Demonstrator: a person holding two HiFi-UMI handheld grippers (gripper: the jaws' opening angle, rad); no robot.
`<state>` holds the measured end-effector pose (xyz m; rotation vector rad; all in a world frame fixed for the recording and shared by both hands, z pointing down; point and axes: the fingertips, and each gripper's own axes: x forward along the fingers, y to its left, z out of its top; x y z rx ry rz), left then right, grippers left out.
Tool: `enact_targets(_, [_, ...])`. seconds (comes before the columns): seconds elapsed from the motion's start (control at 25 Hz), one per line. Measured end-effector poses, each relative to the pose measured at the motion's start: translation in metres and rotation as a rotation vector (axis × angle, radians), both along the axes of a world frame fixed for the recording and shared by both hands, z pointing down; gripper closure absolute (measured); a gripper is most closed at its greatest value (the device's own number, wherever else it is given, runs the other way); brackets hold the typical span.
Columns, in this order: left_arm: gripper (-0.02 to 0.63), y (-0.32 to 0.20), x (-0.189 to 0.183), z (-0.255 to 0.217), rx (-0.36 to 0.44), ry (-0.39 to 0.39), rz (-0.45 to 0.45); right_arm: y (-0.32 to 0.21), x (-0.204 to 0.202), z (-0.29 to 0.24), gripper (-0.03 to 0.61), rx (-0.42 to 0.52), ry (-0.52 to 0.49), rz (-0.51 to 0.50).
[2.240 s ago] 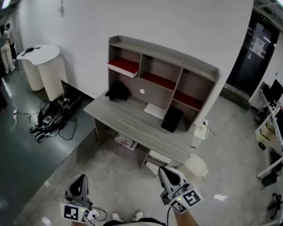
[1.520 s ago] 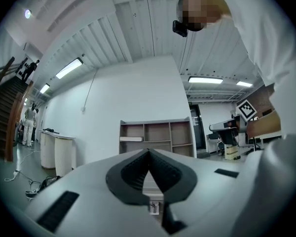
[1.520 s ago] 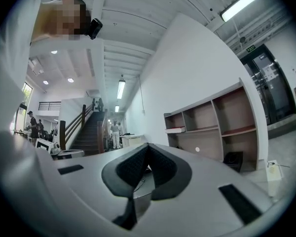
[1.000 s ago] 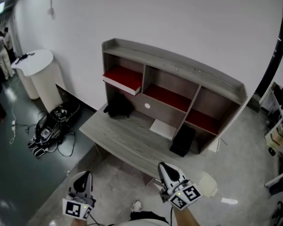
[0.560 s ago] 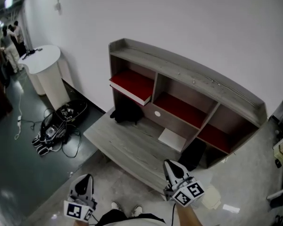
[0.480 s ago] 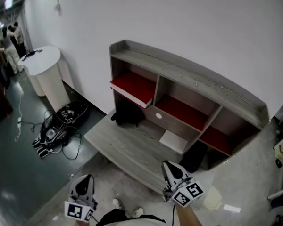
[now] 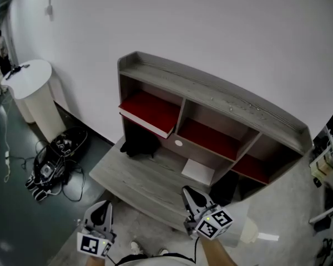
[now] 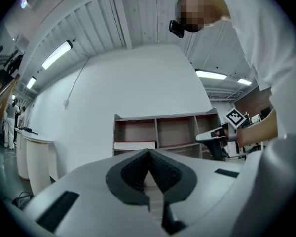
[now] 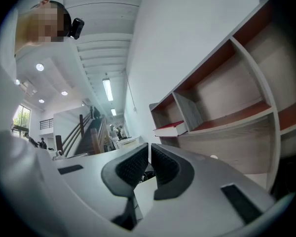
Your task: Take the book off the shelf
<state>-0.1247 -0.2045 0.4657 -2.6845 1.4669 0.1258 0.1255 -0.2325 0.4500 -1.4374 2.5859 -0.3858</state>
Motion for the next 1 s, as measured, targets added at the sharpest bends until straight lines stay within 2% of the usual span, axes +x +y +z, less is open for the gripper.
enact_targets(0.16, [0.598,-0.009,-0.003,0.014,-0.045,0.004,0.033,-0.034,-0.008,0.005,0.552,-0.039,-0.096,0.033])
enact_targets(0.2, [0.598,-0.011,-0.005,0.017,-0.049,0.007,0.034,-0.045,-0.011,0.007,0.534,-0.056,-0.139,0.028])
enact_targets(0.28, [0.598,-0.014,-0.010,0.024,-0.061,0.013,0.034,-0.066,-0.020,0.011,0.454,-0.091,-0.236,0.007])
enact_targets(0.52, [0.598,-0.017,-0.025,0.030,-0.078,0.014,0.027,-0.132,-0.034,0.007,0.409,-0.138,-0.403,-0.004])
enact_targets(0.6, [0.598,-0.016,-0.031,0.033,-0.086,0.013,0.017,-0.151,-0.035,0.008,0.360,-0.156,-0.449,-0.003])
enact_targets(0.76, [0.598,-0.014,-0.040,0.037,-0.099,-0.004,-0.001,-0.180,-0.032,0.006,0.311,-0.160,-0.538,-0.002])
enact_targets(0.92, [0.597,-0.016,-0.044,0.037,-0.107,0.008,-0.016,-0.200,-0.019,0.024,0.263,-0.264,-0.649,0.088])
enact_targets(1.0, [0.597,-0.016,-0.045,0.037,-0.108,-0.001,-0.012,-0.211,-0.014,0.026,0.244,-0.273,-0.680,0.101])
